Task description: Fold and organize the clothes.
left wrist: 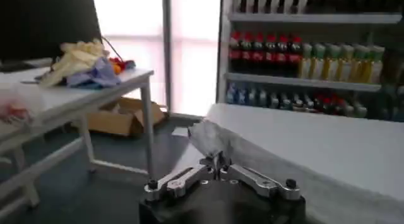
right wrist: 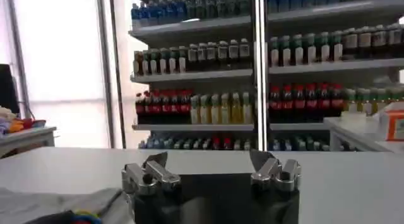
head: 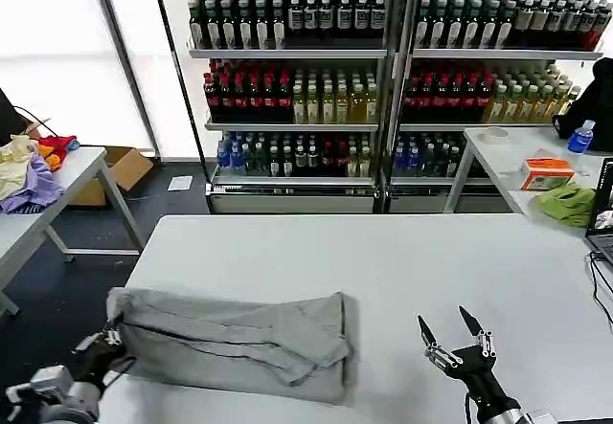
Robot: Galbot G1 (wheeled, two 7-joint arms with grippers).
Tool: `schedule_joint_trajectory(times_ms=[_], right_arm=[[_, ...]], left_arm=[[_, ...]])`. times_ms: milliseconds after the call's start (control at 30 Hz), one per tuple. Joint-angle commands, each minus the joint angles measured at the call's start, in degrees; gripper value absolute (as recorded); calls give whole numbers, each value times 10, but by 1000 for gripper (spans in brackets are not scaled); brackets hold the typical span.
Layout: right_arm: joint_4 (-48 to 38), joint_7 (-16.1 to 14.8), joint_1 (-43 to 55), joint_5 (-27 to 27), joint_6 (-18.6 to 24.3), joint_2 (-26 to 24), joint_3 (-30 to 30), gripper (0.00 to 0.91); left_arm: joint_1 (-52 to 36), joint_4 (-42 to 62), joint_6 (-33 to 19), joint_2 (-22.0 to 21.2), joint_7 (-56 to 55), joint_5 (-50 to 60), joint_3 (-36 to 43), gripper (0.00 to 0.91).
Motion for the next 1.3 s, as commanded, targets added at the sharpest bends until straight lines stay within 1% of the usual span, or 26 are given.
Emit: schedule_joint_trajectory(times_ms=[33, 167, 233, 267, 300, 433, 633, 800, 933, 1000, 1100, 1200, 1300], right_arm=[[7, 0, -6, 2, 1, -1, 4, 907], [10, 1, -10, 3, 2, 0, 4, 907], [9, 0, -11, 2, 2, 0, 3, 907], [7, 0, -11, 1, 2, 0, 2, 907], [6, 1, -10, -1, 2, 0, 1, 907], [3, 1, -8, -7, 1, 4, -3, 907], [-1, 1, -13, -9, 3, 7, 1, 907], [-5, 1, -14, -9, 3, 9, 5, 907], [-6, 2, -12, -12, 2, 14, 5, 907], [-7, 2, -12, -12, 2, 16, 5, 907], [-9, 1, -13, -16, 4, 19, 3, 907], [-17, 0, -9, -22, 5, 24, 1, 907], [-19, 0, -11, -23, 6, 26, -1, 907]], left_arm=[[-24, 10, 43, 93, 52, -51, -111, 10], [-33, -44, 51, 85, 57, -60, -62, 10], [-62, -71, 61, 75, 51, -65, -26, 10], [-72, -78, 65, 75, 49, -73, 5, 10], [-77, -85, 65, 75, 49, -73, 18, 10], [-96, -110, 41, 77, 72, -87, 127, 10], [-104, -108, 32, 74, 77, -76, 241, 10], [-102, -89, 8, 75, 100, -29, 320, 10], [-104, -74, 0, 67, 103, -8, 366, 20], [-112, -63, 0, 58, 102, 1, 383, 10], [-129, -39, 6, 38, 100, 1, 405, 30], [-149, -25, 15, 22, 92, 0, 417, 30], [-153, -22, 17, 17, 95, 1, 425, 40]])
